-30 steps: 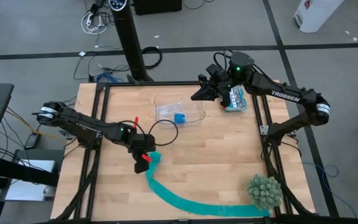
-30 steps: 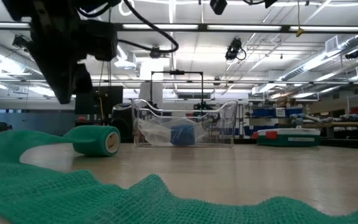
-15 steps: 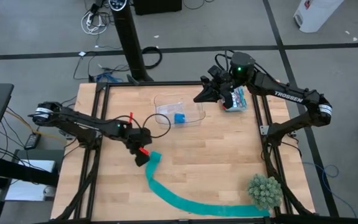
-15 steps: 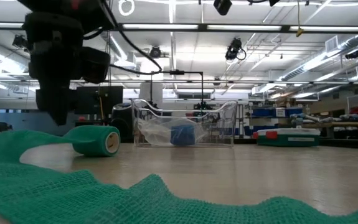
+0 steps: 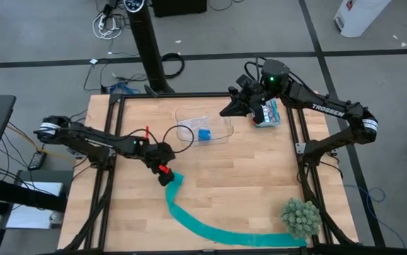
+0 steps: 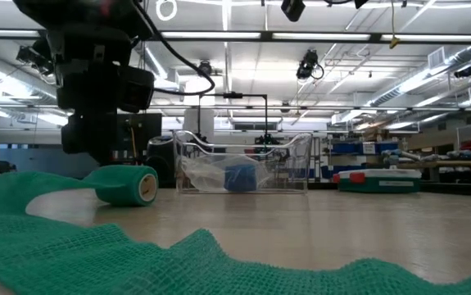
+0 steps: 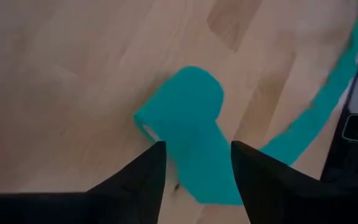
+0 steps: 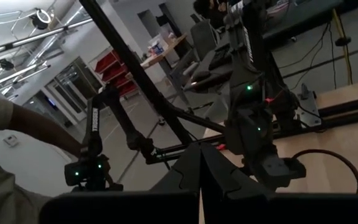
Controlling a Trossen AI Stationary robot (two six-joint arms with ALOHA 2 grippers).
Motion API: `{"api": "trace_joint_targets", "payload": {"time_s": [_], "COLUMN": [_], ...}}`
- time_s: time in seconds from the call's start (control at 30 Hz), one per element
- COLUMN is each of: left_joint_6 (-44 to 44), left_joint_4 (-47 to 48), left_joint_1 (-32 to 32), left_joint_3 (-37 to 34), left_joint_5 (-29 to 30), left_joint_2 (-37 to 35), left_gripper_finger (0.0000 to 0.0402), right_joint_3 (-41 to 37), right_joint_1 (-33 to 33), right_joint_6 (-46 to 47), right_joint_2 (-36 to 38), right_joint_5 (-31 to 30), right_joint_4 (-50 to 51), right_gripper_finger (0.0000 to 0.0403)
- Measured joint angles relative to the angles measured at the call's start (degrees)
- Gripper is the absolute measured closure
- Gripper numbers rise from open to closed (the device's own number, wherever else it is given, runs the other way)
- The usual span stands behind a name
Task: Roll bandage
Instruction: Roll the sky blue bandage
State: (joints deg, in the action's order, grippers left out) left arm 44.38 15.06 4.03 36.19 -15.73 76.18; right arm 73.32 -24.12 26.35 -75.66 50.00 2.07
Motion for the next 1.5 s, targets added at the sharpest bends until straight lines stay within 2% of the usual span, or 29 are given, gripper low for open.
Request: {"api": "trace_joint_targets", "payload": {"time_s": [0.2, 0.5, 0.73, 1.1, 1.5], "left_joint_6": [-1.1, -1.8, -2.2, -2.2, -9.3], "left_joint_4": [0.6, -4.4, -7.9, -12.6, -14.0], "left_joint_1": [0.0, 0.0, 0.0, 0.1, 0.2], "left_joint_3": [0.0, 0.0, 0.0, 0.0, 0.0], "left_joint_5": [0.0, -0.6, 2.8, 3.0, 2.8], "left_joint_2": [0.6, 2.8, 3.2, 3.2, 3.2], "left_gripper_finger": [0.0214, 0.0214, 0.0214, 0.0214, 0.0214], "right_joint_3": [0.0, 0.0, 0.0, 0.0, 0.0], "right_joint_1": [0.0, 0.0, 0.0, 0.1, 0.4], "right_joint_6": [0.1, 0.1, 0.6, 4.8, 7.2], "right_joint_2": [0.0, 0.0, 0.0, 0.0, 0.0], "right_joint_5": [-0.3, -1.1, -1.1, -2.5, -6.6], "right_joint_4": [0.3, 0.8, 1.8, 1.3, 0.1], "right_gripper_finger": [0.0403, 0.0403, 0.0403, 0.0403, 0.0403]}}
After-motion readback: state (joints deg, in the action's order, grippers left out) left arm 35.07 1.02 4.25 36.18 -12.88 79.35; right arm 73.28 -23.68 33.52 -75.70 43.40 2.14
